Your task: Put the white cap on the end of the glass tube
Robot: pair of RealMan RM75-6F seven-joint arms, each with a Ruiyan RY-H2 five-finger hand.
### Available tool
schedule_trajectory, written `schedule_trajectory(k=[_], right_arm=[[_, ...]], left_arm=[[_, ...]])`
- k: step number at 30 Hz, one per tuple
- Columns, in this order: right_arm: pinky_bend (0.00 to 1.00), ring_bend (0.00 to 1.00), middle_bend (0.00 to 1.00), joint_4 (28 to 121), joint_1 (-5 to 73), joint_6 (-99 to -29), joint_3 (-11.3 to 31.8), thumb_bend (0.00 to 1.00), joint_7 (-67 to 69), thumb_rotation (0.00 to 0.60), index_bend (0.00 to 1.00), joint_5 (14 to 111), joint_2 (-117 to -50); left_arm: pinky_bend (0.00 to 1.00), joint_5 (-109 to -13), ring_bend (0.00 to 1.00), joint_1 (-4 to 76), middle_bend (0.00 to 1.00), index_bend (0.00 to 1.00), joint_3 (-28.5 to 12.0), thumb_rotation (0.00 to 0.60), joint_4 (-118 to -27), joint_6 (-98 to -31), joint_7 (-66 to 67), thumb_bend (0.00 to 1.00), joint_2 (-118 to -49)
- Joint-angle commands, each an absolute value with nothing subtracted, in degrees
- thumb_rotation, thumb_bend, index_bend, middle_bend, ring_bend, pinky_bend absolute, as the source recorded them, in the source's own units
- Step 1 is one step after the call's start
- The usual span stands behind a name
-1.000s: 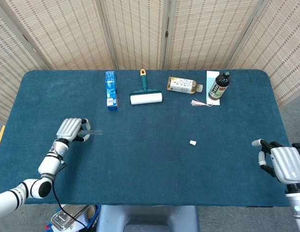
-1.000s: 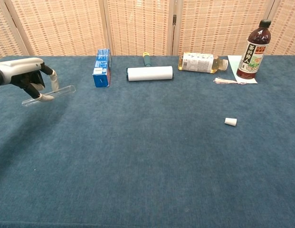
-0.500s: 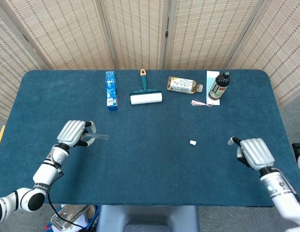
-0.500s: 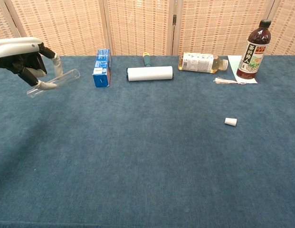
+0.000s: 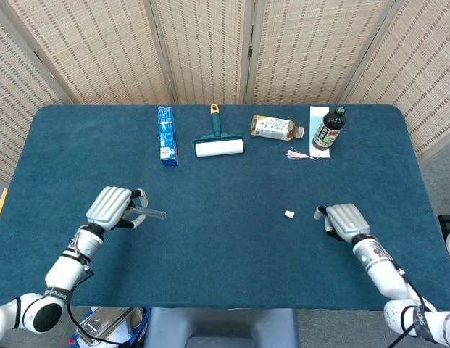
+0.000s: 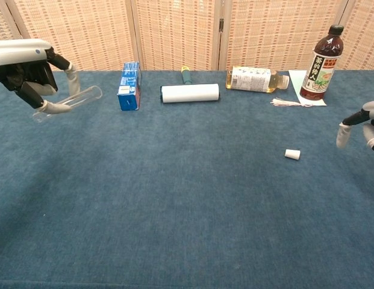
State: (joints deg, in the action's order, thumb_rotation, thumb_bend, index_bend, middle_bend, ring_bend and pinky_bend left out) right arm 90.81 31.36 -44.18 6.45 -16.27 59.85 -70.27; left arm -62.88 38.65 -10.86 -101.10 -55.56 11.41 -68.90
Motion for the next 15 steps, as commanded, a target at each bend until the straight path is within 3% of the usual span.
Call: schedule_trajectory(k=[1, 15], right_arm=[[1.00, 1.00, 1.00, 88.69, 33.12, -42.70, 6.16, 1.00, -17.41, 0.600, 0.36, 58.00, -72.38], [1.00, 1.00, 1.00, 81.57, 38.44, -39.99, 5.52, 1.00, -18.79, 0.600, 0.36, 53.90, -79.79]], left_arm=[[1.00, -63.04, 1.00, 38.61, 1.00, 0.67, -10.54, 0.600, -101.33, -55.66, 11.64, 0.45, -68.90], [1.00, -63.20, 1.00, 38.63, 1.00, 0.67, -9.59, 0.600, -101.92, -55.81, 11.84, 0.45, -68.81]])
